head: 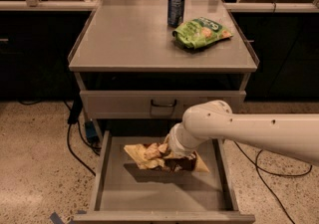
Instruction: Pick brown chip bag from middle drawer and place on counter
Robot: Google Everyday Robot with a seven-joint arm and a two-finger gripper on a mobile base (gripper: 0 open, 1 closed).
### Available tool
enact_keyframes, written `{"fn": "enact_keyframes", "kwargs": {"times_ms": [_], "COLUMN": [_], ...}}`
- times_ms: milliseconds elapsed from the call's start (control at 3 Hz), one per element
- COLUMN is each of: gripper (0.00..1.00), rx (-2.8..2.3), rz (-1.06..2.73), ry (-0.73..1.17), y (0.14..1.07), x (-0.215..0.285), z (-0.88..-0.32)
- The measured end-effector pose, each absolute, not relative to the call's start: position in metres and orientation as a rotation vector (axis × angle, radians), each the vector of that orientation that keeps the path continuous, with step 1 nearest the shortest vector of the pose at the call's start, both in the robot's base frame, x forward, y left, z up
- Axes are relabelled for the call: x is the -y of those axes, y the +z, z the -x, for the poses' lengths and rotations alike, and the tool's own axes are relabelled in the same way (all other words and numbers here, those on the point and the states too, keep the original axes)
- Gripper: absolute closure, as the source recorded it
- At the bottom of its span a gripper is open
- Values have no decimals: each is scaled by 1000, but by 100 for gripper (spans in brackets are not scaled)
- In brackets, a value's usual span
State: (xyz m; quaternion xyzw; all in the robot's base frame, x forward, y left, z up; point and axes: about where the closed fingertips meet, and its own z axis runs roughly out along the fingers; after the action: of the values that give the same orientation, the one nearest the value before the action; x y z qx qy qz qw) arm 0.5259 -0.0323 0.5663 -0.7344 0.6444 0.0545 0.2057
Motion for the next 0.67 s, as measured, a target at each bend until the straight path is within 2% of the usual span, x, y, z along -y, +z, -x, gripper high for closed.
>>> {"fn": "enact_keyframes", "kwargs": {"times_ms": [667], "gripper": [100], "rx": [-1666], "rz": [2072], "ry": [123], "y": [642], "x": [34], "z": [-543]}}
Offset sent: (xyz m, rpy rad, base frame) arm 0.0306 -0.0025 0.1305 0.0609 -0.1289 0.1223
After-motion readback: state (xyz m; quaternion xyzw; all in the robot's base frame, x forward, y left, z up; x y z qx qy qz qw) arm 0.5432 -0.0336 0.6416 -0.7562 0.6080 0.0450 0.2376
